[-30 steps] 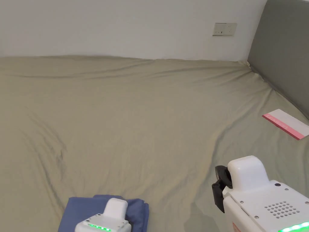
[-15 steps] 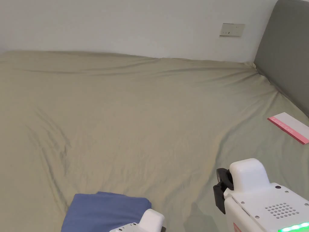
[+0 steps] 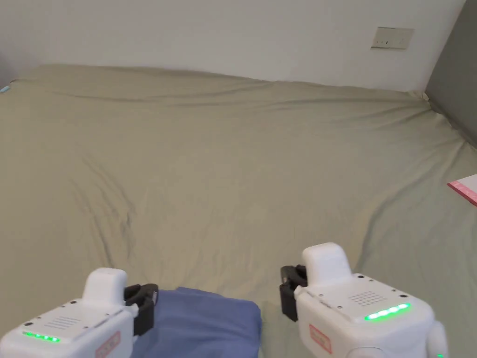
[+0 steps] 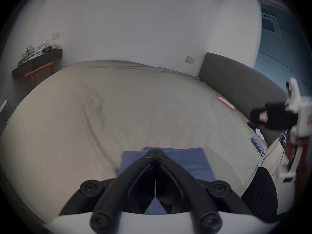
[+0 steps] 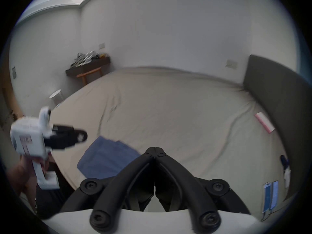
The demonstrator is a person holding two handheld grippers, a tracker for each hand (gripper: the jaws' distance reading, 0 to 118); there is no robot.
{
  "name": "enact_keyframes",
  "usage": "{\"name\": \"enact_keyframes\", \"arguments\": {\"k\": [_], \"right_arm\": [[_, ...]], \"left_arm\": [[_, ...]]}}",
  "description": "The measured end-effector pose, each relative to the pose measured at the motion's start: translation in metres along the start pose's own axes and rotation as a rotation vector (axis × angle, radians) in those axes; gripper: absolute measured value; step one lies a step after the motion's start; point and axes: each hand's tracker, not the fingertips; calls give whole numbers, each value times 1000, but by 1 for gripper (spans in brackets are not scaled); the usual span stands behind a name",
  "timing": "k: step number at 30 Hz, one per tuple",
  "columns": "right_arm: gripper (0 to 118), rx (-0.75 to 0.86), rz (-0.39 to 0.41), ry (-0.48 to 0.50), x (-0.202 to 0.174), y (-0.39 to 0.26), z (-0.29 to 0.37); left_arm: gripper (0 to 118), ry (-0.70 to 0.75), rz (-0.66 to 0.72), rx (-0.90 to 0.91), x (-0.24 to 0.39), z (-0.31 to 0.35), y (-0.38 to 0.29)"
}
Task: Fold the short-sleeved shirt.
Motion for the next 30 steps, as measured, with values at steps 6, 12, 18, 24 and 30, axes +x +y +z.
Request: {"name": "enact_keyframes", "arguments": {"k": [6, 12, 18, 24, 30], "right_arm": [[2, -338, 39, 122, -32, -56, -99], [2, -407, 7, 121, -28, -73, -121], [2, -408, 46, 154, -22, -74, -125], [2, -397, 45, 158, -22, -76, -125], [2, -392, 18, 169, -17, -74, -122]], "left_arm": [[0, -58, 140, -122, -50, -10, -9], [105, -189, 309, -278, -83, -36, -23], [114, -412, 558, -385, -105, -77, -34], [64, -586, 782, -492, -82, -135, -69], [27, -480, 691, -472, -69, -133, -64]]}}
